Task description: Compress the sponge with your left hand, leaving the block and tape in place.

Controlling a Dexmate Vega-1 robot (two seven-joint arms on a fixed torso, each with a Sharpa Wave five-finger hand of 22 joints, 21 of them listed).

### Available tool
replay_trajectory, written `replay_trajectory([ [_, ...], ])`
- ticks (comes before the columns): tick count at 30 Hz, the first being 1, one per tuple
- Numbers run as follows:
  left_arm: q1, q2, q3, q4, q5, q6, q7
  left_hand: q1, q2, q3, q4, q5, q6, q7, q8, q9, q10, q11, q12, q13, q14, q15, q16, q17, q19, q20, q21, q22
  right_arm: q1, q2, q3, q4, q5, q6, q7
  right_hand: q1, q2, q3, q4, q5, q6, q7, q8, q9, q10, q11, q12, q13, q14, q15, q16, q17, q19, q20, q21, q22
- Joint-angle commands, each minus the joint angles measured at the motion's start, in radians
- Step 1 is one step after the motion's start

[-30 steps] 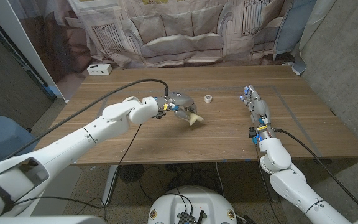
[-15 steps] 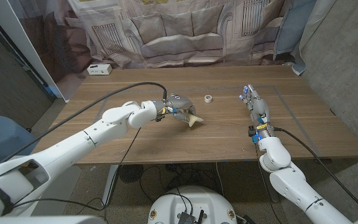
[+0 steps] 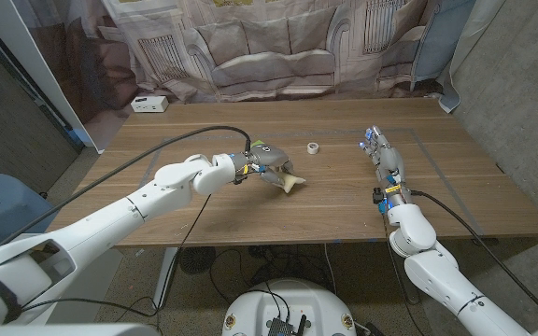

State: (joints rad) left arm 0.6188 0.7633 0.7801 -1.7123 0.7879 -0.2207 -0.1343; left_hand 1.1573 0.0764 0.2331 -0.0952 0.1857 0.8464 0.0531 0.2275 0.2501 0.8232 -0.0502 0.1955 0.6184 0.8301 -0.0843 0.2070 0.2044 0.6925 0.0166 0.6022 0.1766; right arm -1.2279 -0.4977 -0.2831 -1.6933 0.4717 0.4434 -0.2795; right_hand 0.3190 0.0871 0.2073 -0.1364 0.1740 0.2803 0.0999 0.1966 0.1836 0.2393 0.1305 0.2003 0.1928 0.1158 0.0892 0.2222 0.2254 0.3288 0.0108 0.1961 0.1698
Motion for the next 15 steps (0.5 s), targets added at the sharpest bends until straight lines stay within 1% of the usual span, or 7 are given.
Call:
replay_trajectory([
  [1, -0.001, 0.001, 0.009, 0.007, 0.010, -0.001, -0.004, -0.018, -0.002, -0.005, 0.003, -0.002, -0.005, -0.005, -0.007, 0.000, -0.004, -0.001, -0.003, -0.001, -0.006, 0.000, -0.001, 0.003, 0.000, 0.001, -0.006, 0.003, 0.004, 0.004, -0.007, 0.009, -0.001, 0.008, 0.003, 0.012, 0.000, -0.002, 0.001, 0.006, 0.007, 0.000, -0.003, 0.003, 0.006, 0.001, 0.000, 0.002, 0.010, 0.001, -0.004, 0.002, 0.008, 0.001, 0.001, 0.004],
  [10, 0.001, 0.007, 0.008, -0.011, 0.018, 0.009, -0.020, -0.030, -0.005, -0.006, 0.003, -0.001, -0.020, -0.004, -0.017, -0.006, -0.019, 0.000, -0.006, -0.010, -0.025, 0.011, -0.006, 0.002, -0.011, 0.003, -0.014, 0.002, -0.005, 0.000, -0.003, 0.001, -0.001, 0.010, 0.000, 0.013, 0.002, -0.001, 0.000, 0.006, 0.008, 0.000, -0.003, 0.003, 0.005, 0.000, -0.001, 0.002, 0.010, 0.000, -0.004, 0.002, 0.008, 0.001, 0.001, 0.004],
  [12, 0.001, 0.009, 0.009, -0.013, 0.021, 0.010, -0.024, -0.036, -0.005, -0.007, 0.004, -0.001, -0.031, -0.006, -0.022, -0.008, -0.026, 0.000, -0.008, -0.013, -0.033, 0.015, -0.008, 0.002, -0.020, 0.005, -0.018, 0.002, -0.006, 0.000, -0.003, 0.001, 0.000, 0.010, 0.001, 0.013, 0.002, -0.001, 0.000, 0.006, 0.008, 0.000, -0.003, 0.003, 0.005, 0.000, -0.001, 0.002, 0.010, 0.000, -0.004, 0.002, 0.008, 0.001, 0.001, 0.004],
  [13, 0.001, 0.010, 0.009, -0.015, 0.025, 0.012, -0.025, -0.037, -0.006, -0.007, 0.004, -0.001, -0.033, -0.006, -0.023, -0.009, -0.034, -0.005, -0.010, -0.015, -0.039, 0.013, -0.010, 0.002, -0.023, 0.006, -0.020, 0.002, -0.007, -0.001, -0.003, -0.001, -0.001, 0.009, 0.000, 0.013, 0.002, -0.001, 0.000, 0.006, 0.008, 0.000, -0.003, 0.003, 0.006, 0.000, 0.000, 0.002, 0.010, 0.000, -0.004, 0.002, 0.008, 0.000, 0.001, 0.004],
  [15, 0.001, 0.011, 0.010, -0.019, 0.033, 0.014, -0.028, -0.042, -0.008, -0.008, 0.003, -0.001, -0.038, -0.005, -0.025, -0.011, -0.042, -0.003, -0.011, -0.019, -0.054, 0.013, -0.014, 0.002, -0.036, 0.005, -0.027, 0.002, -0.008, -0.001, -0.003, -0.002, 0.000, 0.008, 0.000, 0.014, 0.002, -0.001, 0.000, 0.006, 0.008, 0.000, -0.003, 0.003, 0.005, 0.000, -0.001, 0.002, 0.010, 0.000, -0.004, 0.002, 0.008, 0.000, 0.001, 0.004],
])
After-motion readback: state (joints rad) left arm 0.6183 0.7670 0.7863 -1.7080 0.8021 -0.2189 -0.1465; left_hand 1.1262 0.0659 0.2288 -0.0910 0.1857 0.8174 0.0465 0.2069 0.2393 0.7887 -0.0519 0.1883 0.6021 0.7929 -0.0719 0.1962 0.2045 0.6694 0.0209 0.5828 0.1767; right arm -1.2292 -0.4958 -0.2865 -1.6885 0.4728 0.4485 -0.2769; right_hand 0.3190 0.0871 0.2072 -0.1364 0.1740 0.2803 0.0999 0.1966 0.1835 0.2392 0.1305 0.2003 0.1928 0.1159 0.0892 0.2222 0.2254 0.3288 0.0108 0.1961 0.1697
